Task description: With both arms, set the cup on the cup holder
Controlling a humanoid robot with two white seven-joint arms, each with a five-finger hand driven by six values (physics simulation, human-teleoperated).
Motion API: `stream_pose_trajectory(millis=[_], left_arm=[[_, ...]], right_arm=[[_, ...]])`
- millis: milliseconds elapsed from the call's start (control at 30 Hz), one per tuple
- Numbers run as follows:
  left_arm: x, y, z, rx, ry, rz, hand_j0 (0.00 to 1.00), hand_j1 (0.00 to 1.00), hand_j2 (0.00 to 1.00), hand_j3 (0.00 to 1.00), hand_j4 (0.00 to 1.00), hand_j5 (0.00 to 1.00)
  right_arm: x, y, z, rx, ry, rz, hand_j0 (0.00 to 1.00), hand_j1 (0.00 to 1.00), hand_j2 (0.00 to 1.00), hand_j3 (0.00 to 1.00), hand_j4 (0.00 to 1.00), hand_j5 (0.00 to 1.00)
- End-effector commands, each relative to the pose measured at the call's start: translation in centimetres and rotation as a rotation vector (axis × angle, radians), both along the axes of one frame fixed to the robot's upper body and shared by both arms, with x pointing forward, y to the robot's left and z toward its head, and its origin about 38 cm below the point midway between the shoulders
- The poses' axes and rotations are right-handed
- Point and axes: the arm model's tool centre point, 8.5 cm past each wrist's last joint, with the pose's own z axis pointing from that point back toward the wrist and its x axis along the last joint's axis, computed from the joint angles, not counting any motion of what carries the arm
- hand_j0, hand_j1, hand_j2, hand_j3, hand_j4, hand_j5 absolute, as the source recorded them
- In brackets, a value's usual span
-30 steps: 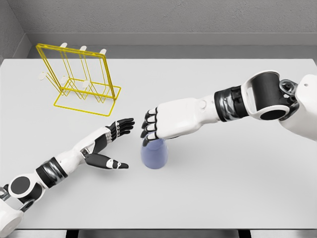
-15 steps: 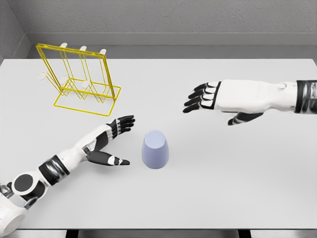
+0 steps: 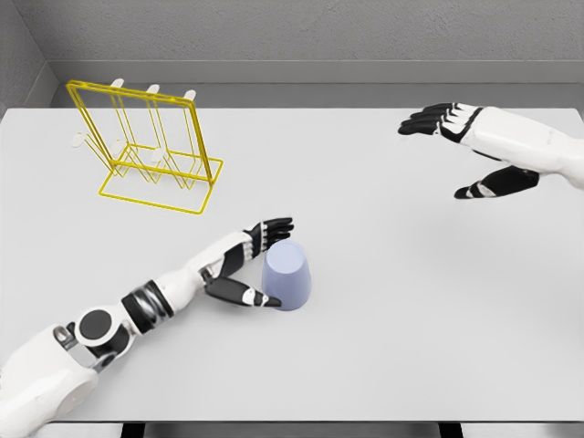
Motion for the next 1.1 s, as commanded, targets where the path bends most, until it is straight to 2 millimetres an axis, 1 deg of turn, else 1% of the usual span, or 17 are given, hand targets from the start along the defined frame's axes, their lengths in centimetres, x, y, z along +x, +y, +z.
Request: stream_pose_trajectory(millis=[0,33,133,167,433,500,533,600,633,733,900,1067], left_arm=[[-0.3,-0.5,-0.3,-0.005,0.012,-0.01,1.0,1.0,1.0,1.0,1.0,1.0],[-0.3,-0.5,-0.3,-0.004,0.012,-0.01,1.0,1.0,1.0,1.0,1.0,1.0],[-0.3,-0.6,-0.3,-0.007,0.012,-0.011,1.0,1.0,1.0,1.0,1.0,1.0],[-0.3,-0.8,-0.3,-0.01,0.014,-0.011,1.0,1.0,1.0,1.0,1.0,1.0],[-0.4,-1.1,-0.6,0.005,0.038,-0.017,1.0,1.0,1.0,1.0,1.0,1.0],[-0.4,-1.2,-0.5,-0.001,0.037,-0.016,0.91,0.91,0.91,0.91,0.91,0.91],[-0.4,-1.2,-0.5,-0.003,0.036,-0.016,0.82,0.82,0.82,0.82,0.82,0.82],[-0.4,-1.4,-0.4,-0.013,0.035,-0.016,0.72,0.72,0.72,0.72,0.72,0.72],[-0.4,-1.6,-0.4,-0.017,0.033,-0.018,0.68,0.68,0.68,0.68,0.68,0.68],[-0.3,-1.6,-0.3,-0.017,0.032,-0.018,0.64,0.64,0.64,0.64,0.64,0.64],[-0.2,-1.4,-0.2,-0.018,0.028,-0.012,0.64,0.64,0.64,0.64,0.64,0.64],[0.3,-1.1,0.7,-0.041,-0.001,0.004,0.65,0.65,0.65,0.65,0.65,0.65]], right_arm=[[0.4,-0.7,-0.4,0.021,0.014,-0.029,1.0,1.0,1.0,1.0,1.0,1.0],[0.5,-1.1,-0.8,0.023,0.027,-0.042,1.0,1.0,1.0,1.0,1.0,1.0],[0.5,-1.1,-0.9,0.02,0.029,-0.043,1.0,1.0,1.0,1.0,1.0,1.0],[0.4,-1.1,-1.3,0.021,0.037,-0.043,1.0,1.0,1.0,1.0,1.0,1.0],[0.3,-1.2,-1.5,0.021,0.044,-0.045,1.0,1.0,1.0,1.0,1.0,1.0],[0.3,-1.2,-1.5,0.021,0.044,-0.045,1.0,1.0,1.0,1.0,1.0,1.0],[0.3,-1.2,-1.5,0.021,0.044,-0.045,1.0,1.0,1.0,1.0,1.0,1.0],[0.3,-1.2,-1.5,0.021,0.044,-0.045,1.0,1.0,1.0,1.0,1.0,1.0],[0.3,-1.2,-1.5,0.021,0.044,-0.045,1.0,1.0,1.0,1.0,1.0,1.0],[0.3,-1.2,-1.5,0.021,0.044,-0.045,1.0,1.0,1.0,1.0,1.0,1.0],[0.3,-1.2,-1.5,0.021,0.044,-0.045,1.0,1.0,1.0,1.0,1.0,1.0],[0.3,-1.2,-1.5,0.023,0.044,-0.045,1.0,1.0,1.0,1.0,1.0,1.0]])
